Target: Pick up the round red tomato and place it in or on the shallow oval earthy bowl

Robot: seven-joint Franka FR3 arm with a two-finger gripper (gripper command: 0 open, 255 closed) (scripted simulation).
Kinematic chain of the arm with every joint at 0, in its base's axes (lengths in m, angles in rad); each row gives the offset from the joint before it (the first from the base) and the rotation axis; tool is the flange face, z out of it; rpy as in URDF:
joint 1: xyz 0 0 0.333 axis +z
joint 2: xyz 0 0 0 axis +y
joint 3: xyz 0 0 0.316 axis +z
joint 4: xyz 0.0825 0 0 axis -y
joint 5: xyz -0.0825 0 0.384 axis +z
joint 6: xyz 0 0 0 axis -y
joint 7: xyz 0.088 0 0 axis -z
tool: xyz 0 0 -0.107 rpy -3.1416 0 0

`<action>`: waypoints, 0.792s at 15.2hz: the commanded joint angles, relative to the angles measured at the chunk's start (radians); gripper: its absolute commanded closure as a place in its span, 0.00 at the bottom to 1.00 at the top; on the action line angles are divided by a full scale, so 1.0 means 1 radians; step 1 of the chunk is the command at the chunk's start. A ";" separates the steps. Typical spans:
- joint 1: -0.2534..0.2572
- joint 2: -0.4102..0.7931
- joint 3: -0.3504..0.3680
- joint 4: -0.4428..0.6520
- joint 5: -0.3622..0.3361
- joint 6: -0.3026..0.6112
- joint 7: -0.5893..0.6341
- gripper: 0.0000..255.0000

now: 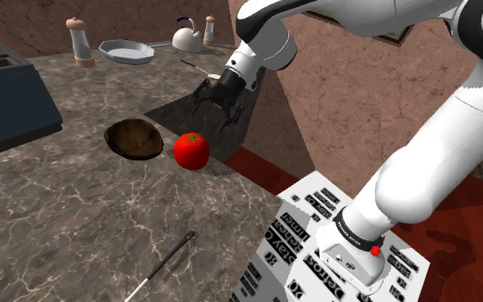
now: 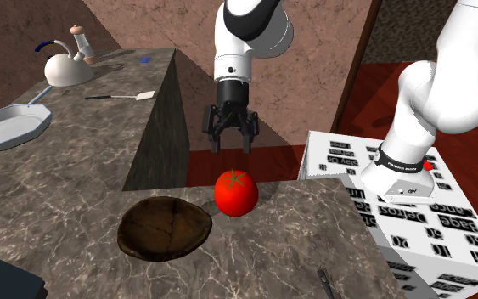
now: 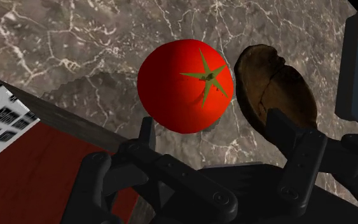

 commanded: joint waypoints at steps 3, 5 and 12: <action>0.017 0.024 0.017 -0.016 0.028 0.047 -0.013 0.00; 0.019 0.027 0.019 -0.018 0.032 0.054 -0.014 0.00; 0.019 0.027 0.019 -0.018 0.032 0.054 -0.014 0.00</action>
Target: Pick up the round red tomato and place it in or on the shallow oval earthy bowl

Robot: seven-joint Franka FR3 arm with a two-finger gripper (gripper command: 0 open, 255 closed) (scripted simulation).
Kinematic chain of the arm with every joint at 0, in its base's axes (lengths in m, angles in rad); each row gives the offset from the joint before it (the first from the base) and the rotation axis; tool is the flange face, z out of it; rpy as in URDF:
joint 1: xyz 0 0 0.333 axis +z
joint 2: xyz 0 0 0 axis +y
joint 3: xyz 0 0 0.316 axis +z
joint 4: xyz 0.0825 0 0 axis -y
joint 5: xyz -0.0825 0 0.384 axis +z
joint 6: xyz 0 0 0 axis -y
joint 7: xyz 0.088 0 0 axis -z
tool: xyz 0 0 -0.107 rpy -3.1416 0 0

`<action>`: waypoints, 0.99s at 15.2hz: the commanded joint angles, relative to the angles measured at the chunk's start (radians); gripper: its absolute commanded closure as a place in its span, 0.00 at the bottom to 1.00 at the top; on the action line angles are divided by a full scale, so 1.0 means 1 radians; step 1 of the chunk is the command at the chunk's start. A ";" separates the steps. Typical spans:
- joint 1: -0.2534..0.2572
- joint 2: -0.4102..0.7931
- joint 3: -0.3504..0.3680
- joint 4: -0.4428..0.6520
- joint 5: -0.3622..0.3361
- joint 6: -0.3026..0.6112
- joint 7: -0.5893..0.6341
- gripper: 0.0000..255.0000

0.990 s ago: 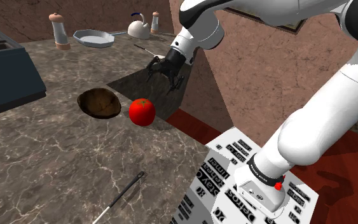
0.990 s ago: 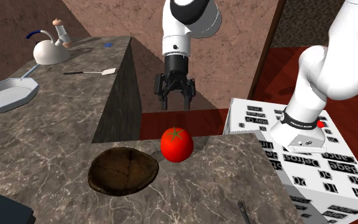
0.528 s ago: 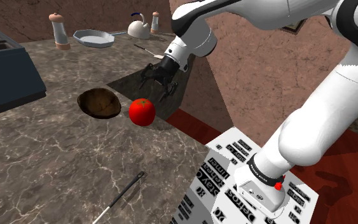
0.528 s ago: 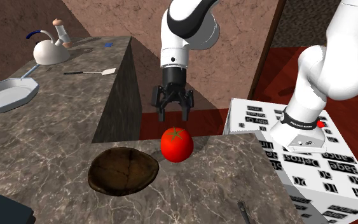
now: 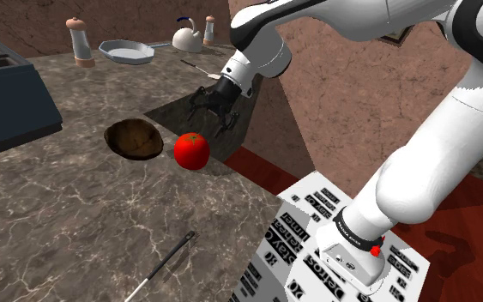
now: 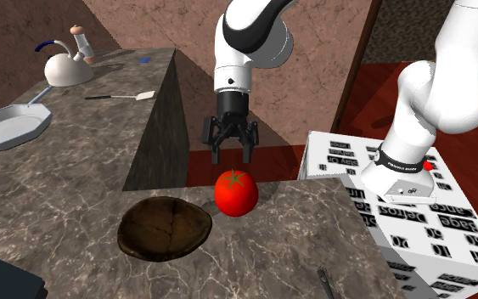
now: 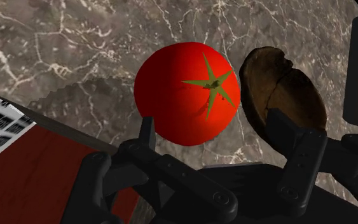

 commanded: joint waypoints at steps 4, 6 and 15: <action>0.000 0.000 0.000 0.000 0.000 0.000 0.000 1.00; 0.000 0.000 0.000 0.000 0.000 0.000 0.000 1.00; -0.003 -0.040 -0.004 0.020 -0.023 -0.045 0.045 1.00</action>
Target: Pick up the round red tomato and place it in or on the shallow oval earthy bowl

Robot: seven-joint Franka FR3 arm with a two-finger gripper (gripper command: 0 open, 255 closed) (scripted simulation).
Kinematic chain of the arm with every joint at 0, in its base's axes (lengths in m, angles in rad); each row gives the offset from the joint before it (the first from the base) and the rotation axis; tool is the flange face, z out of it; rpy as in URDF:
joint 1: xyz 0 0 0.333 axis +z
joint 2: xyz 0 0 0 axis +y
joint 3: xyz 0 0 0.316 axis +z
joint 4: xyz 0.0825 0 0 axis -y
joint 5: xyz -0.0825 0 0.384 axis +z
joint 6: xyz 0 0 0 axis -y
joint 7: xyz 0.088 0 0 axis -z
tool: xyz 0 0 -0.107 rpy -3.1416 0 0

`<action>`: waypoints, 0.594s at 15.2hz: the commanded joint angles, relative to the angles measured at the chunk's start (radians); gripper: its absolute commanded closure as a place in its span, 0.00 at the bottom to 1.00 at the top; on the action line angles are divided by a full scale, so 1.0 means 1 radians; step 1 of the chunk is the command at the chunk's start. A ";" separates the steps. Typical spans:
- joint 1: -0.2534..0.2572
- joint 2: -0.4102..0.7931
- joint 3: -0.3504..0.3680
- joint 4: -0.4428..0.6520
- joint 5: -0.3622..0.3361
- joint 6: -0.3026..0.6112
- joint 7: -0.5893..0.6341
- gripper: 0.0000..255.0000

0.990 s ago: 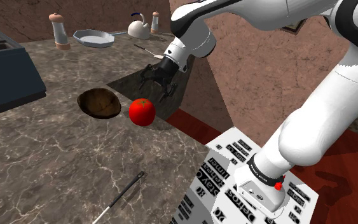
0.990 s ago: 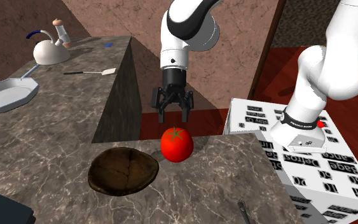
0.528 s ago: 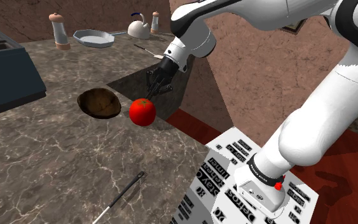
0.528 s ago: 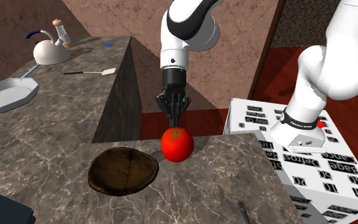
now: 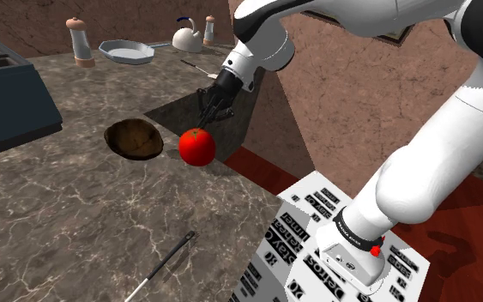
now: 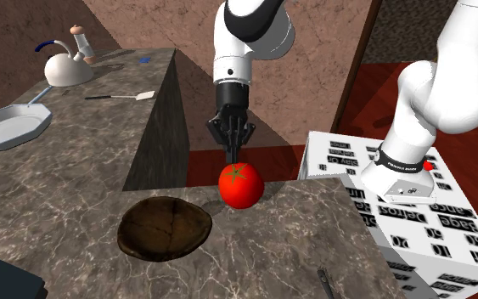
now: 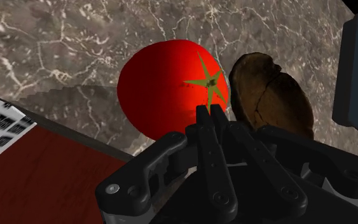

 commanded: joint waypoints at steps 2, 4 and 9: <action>-0.002 -0.023 -0.002 0.013 -0.013 -0.028 0.027 1.00; -0.004 -0.037 -0.003 0.024 -0.022 -0.046 0.045 1.00; -0.007 -0.068 -0.007 0.053 -0.041 -0.093 0.087 1.00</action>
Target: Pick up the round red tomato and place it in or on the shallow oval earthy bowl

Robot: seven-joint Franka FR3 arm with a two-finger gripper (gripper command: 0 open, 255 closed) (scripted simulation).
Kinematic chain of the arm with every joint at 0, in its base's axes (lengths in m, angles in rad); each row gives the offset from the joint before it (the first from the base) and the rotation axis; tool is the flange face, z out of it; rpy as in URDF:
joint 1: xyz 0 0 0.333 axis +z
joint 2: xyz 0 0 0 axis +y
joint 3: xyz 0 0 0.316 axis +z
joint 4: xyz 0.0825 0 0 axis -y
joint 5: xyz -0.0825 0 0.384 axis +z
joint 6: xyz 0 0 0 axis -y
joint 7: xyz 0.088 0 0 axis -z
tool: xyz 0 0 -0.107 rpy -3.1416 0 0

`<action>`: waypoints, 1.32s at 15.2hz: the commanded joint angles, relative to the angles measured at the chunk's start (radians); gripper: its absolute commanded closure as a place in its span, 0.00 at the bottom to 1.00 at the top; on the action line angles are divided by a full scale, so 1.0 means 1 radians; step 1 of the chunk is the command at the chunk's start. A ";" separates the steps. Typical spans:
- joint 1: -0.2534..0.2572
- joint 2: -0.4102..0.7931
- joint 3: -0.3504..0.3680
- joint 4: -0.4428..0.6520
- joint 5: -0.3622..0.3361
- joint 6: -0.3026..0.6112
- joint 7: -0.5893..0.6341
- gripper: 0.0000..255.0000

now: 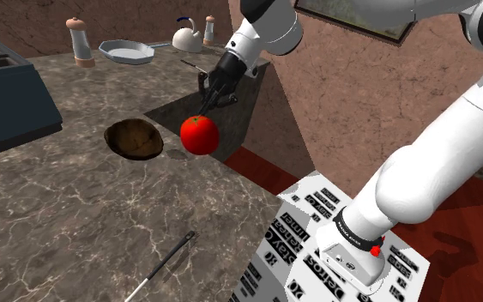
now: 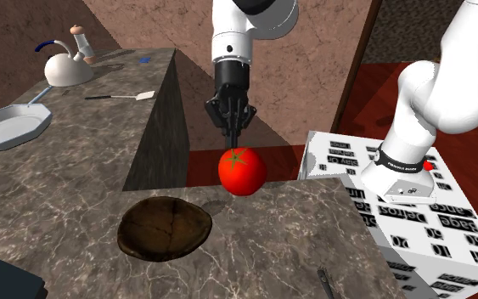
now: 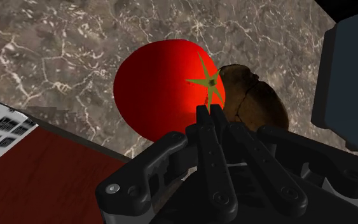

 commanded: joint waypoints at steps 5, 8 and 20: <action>-0.005 -0.034 -0.005 0.041 -0.022 -0.060 0.050 1.00; -0.007 -0.048 -0.007 0.064 -0.031 -0.089 0.074 1.00; -0.008 -0.052 -0.008 0.201 -0.059 -0.191 0.175 1.00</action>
